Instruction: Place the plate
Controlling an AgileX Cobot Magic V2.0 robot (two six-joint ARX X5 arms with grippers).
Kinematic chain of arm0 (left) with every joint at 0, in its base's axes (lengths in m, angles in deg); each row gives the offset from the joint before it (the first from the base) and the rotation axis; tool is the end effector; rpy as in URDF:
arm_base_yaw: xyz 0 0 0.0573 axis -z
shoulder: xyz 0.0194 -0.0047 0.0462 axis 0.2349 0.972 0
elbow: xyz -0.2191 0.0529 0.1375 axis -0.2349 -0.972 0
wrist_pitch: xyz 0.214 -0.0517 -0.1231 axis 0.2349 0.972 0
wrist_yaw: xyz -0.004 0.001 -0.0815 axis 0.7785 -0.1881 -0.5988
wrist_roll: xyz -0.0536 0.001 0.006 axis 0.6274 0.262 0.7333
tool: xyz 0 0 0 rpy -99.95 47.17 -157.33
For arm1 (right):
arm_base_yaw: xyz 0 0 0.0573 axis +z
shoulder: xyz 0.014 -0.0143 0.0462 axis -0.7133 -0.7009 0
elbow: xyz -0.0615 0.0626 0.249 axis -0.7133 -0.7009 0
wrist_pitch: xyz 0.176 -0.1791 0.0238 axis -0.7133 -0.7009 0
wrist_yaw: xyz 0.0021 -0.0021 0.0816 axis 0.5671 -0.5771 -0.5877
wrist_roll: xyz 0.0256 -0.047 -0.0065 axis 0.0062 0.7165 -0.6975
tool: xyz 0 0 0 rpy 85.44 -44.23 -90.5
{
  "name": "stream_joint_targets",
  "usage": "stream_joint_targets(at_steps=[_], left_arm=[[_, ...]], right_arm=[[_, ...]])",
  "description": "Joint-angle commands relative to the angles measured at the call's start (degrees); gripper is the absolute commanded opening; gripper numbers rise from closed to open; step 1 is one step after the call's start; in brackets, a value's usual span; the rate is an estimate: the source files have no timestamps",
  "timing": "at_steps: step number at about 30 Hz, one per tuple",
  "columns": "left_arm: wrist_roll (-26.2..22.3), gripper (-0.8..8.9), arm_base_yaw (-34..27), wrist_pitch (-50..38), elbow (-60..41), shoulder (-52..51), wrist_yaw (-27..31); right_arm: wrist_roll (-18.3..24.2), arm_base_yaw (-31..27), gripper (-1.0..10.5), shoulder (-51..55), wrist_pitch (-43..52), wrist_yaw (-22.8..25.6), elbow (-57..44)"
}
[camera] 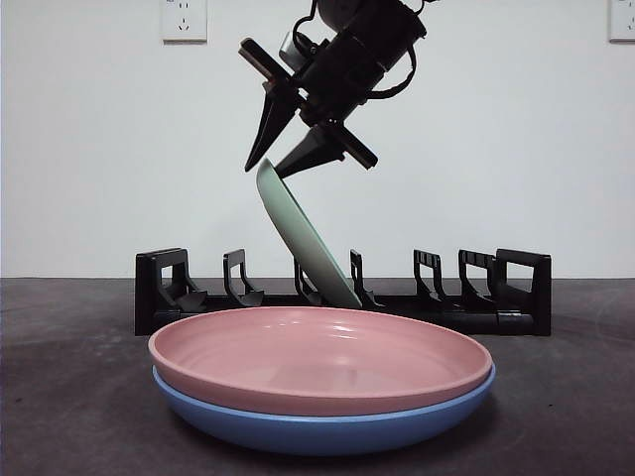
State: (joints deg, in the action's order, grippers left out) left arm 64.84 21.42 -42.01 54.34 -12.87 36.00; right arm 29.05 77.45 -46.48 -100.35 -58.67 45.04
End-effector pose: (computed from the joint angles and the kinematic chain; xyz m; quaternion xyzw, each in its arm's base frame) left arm 0.0526 -0.0293 0.3136 -0.0493 0.1611 -0.1774 0.9696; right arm 0.3784 0.2521 0.2870 0.1346 0.4832 0.3749 0.7797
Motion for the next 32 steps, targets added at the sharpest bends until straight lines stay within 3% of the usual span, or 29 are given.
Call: stream_joint_targets(at_steps=[1,10,16,21,24,29,32], left_arm=[[-0.37,3.44,0.22,-0.57,1.01,0.13,0.35],[-0.37,3.44,0.22,-0.66,1.01,0.13,0.35],[-0.37,3.44,0.22,-0.66,1.01,0.13,0.35],[-0.37,3.44,0.22,-0.66,1.01,0.13,0.35],[-0.37,3.44,0.22,-0.63,1.01,0.13,0.35],[-0.37,3.44,0.22,-0.63,1.01,0.13,0.35],[-0.39,3.44,0.22,-0.63,1.01,0.13,0.35]], right_arm=[[-0.31,0.55,0.1,-1.27,0.24,0.20,1.51],[0.13,0.55,0.1,2.82,-0.13,-0.50,1.51],[1.31,0.57,0.1,8.70,-1.33,-4.13,1.51],[4.26,1.51,0.1,14.05,-5.05,-4.26,1.53],[7.41,3.04,0.1,16.76,-8.68,0.63,1.51],[14.49,7.96,0.1,20.17,-16.70,14.67,1.49],[15.87,11.45,0.1,21.00,-21.18,21.86,1.20]])
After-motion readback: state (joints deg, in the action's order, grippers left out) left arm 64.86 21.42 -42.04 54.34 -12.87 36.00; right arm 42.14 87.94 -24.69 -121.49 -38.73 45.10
